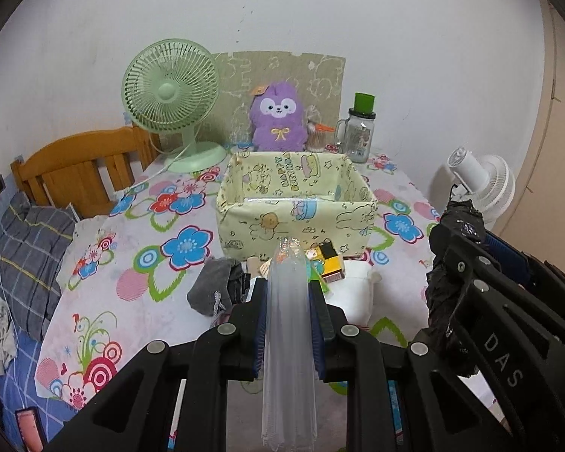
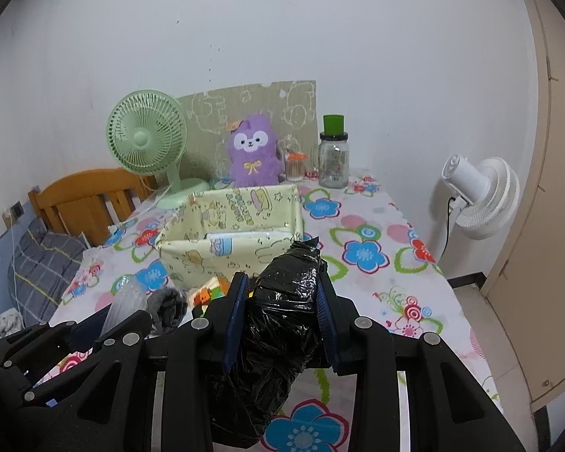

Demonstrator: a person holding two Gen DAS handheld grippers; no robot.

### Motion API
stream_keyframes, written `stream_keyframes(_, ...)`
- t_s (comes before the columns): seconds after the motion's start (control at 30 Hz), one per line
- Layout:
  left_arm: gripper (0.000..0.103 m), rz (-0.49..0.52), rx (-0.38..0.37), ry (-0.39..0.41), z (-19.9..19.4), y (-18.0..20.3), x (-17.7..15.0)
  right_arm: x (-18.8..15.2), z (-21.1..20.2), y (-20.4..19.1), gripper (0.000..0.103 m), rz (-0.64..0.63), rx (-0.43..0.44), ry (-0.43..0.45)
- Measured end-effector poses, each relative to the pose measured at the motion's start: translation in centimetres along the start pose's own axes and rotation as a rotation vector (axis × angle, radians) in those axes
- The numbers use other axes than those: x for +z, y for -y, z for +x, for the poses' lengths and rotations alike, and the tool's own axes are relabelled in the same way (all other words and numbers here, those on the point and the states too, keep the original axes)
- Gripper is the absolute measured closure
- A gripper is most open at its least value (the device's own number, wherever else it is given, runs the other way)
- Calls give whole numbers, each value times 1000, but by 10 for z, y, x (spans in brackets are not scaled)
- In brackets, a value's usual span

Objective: Organize soft objects
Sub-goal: 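Lift and carry the clear sleeve and black bundle over the fabric box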

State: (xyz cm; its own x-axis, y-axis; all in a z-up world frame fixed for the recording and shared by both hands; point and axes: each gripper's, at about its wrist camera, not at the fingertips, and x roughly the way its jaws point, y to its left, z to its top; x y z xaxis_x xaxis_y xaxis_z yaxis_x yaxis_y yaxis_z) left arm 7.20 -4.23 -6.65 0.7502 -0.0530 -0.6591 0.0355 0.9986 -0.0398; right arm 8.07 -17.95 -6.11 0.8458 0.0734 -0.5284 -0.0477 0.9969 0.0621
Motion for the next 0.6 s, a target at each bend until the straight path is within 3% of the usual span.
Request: stream_keyframes(0.6, 84, 35, -37, 40, -16, 14, 16, 20, -15, -7, 64, -32, 22, 34)
